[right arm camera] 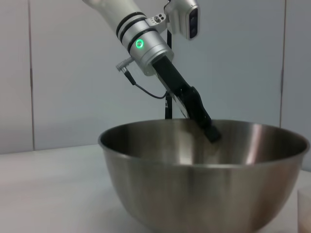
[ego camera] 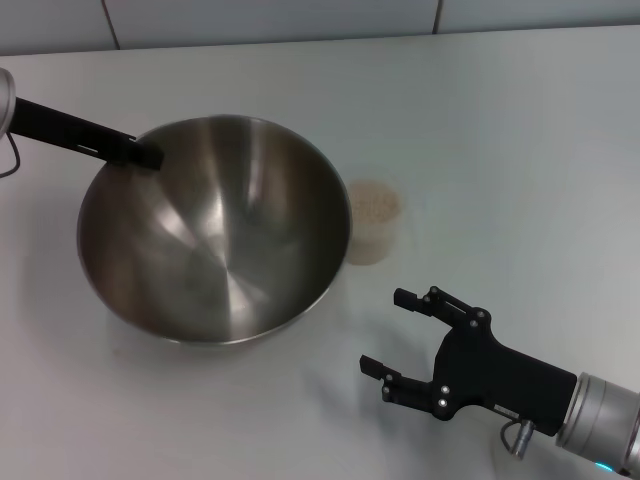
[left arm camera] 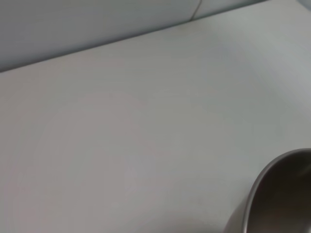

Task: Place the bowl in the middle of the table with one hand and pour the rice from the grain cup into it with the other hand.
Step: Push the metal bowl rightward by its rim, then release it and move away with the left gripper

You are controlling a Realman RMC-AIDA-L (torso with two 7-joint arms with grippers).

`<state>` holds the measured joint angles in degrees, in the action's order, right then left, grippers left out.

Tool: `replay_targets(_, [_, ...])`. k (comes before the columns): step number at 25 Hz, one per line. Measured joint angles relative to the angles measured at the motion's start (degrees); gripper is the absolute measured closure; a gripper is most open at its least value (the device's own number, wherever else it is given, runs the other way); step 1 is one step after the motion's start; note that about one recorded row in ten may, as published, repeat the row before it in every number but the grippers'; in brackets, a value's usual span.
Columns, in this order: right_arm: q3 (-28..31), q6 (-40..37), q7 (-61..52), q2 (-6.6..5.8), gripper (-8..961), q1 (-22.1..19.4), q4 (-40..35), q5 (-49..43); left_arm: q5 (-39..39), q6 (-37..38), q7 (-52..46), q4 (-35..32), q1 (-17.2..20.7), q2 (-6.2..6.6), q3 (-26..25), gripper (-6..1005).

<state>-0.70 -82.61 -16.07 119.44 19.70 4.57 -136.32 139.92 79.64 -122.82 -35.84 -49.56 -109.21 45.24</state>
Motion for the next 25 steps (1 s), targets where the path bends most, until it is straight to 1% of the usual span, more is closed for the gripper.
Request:
replay_targets(4, [0.0,0.0,-0.02,0.0,127,-0.02,0.0,0.0,0.1,-1.43,0.0,0.1,0.15,-0.58,1.51,915])
replay_targets(16, [0.0,0.0,-0.02,-0.08,127,-0.02,-0.01,0.0,0.35,-2.85,-0.02,0.0,0.62,-1.1,1.78,899])
replay_targets(20, [0.0,0.0,-0.02,-0.09,127,-0.07,-0.01,0.0,1.42,-3.77,-0.34,-0.39,0.71,-1.65,1.78,894])
replay_targets(25, [0.0,0.0,-0.02,-0.09,127,-0.17,0.0,0.0,1.63,-4.72,-0.23,-0.71,0.78,-1.84,1.78,887])
